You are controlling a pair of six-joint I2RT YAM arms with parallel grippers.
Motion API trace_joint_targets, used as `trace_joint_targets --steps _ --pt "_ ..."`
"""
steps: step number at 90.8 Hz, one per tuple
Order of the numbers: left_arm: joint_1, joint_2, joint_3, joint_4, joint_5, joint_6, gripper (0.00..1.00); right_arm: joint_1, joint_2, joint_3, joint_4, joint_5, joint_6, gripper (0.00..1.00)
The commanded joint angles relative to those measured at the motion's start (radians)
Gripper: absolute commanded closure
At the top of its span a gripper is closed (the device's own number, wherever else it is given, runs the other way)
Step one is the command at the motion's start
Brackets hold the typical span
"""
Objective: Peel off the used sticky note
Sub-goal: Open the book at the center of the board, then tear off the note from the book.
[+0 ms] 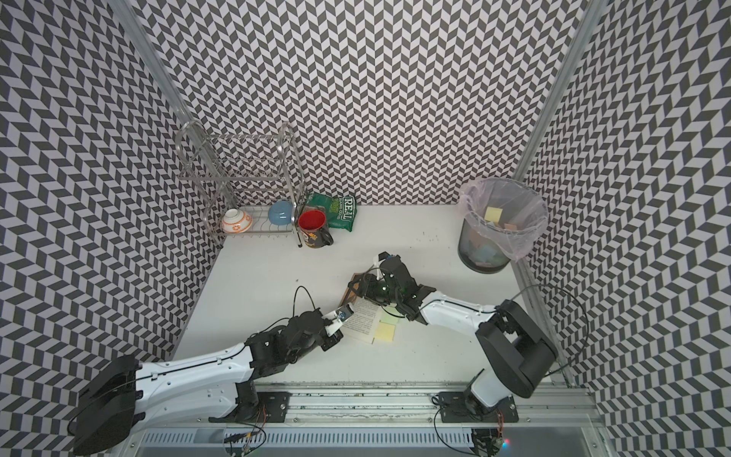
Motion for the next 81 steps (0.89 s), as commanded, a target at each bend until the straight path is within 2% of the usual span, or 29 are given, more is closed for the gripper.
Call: trace_joint_targets --steps 1,22,36,62,81 --pt "0.035 0.001 0.042 -0.015 0.02 -0.021 1.0 0.008 -0.011 0.039 -0.004 0.025 -0.036 0.46" --pt "0.179 -0.044 0.048 -0.043 0.143 -0.044 1.0 -0.016 -0.07 0.071 -0.086 0.055 -0.096 0.43" --pt "0.287 -0.072 0.048 -0.056 0.229 -0.072 1.0 -0.08 -0.15 0.049 -0.137 0.044 -0.125 0.43" --pt "0.5 -0.04 0.085 -0.082 0.496 -0.133 1.0 -0.238 -0.319 -0.15 -0.174 -0.056 -0.201 0.42" --pt "0.541 -0.011 0.097 -0.091 0.542 -0.136 1.0 -0.264 -0.314 -0.297 -0.062 -0.138 -0.197 0.42"
